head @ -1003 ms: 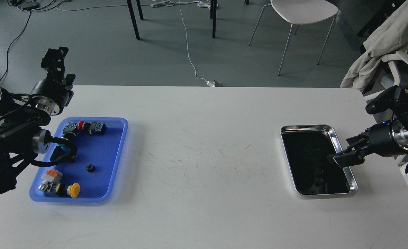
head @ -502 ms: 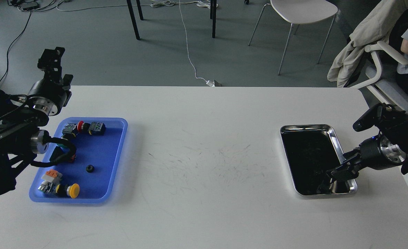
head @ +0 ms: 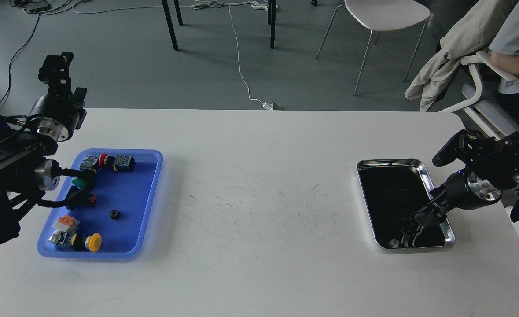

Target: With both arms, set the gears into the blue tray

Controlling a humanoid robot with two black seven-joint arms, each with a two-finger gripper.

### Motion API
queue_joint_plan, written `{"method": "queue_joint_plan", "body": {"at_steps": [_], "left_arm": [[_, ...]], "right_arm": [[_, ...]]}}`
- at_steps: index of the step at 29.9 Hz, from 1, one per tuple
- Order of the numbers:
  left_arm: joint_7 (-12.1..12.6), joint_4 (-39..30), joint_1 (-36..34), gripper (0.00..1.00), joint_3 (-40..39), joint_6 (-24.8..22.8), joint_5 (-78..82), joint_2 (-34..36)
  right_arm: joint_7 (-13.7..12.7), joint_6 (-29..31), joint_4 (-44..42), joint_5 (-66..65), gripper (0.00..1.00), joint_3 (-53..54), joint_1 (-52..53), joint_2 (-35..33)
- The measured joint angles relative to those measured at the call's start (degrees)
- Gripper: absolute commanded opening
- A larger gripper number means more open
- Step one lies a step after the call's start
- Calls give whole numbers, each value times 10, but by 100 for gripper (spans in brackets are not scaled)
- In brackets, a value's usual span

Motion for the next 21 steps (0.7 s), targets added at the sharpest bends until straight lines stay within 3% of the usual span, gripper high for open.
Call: {"method": "queue_joint_plan", "body": {"at_steps": [21], "left_arm": [[0,12,0,97,-3,-3,1,0]], "right_arm": [[2,0,-1,-11,69,-32,4,39]]}}
